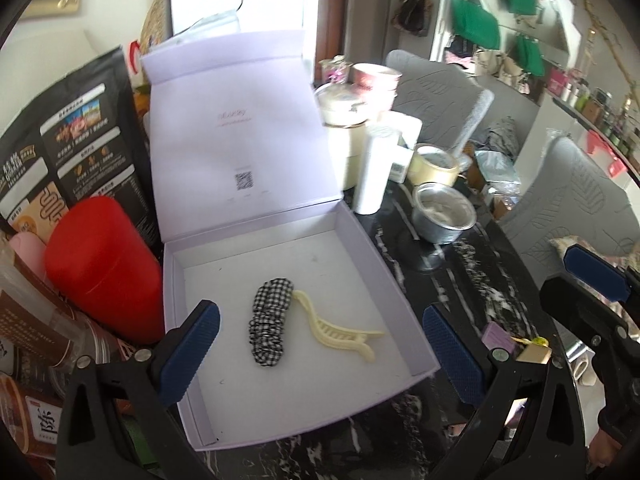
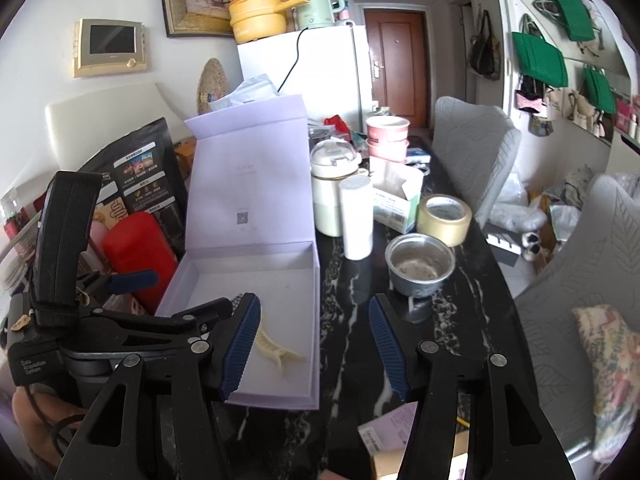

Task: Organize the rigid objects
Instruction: 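Withdraw both tools from the white box back over the table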

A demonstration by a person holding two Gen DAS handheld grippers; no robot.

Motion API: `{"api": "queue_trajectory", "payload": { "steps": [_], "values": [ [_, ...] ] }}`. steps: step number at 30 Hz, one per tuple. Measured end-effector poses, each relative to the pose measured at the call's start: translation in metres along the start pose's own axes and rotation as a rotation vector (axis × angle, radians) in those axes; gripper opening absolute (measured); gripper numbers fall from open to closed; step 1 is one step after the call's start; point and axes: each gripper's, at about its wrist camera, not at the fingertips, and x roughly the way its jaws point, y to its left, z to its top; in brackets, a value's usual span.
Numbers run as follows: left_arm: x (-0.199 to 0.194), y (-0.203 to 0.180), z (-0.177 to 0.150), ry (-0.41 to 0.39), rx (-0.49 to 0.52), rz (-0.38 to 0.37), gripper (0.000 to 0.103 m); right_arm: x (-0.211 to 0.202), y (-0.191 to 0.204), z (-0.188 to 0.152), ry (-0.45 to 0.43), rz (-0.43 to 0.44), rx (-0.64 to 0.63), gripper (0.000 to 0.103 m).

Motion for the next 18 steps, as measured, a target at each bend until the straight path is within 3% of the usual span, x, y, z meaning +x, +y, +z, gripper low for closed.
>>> {"api": "queue_trajectory", "payload": {
  "steps": [18],
  "values": [
    [-0.054, -0.084, -0.031, -0.061, 0.235, -0.190, 0.103, -0.096, -0.021, -0.037, -0.070, -0.177, 0.043, 0.057]
  ]
}}
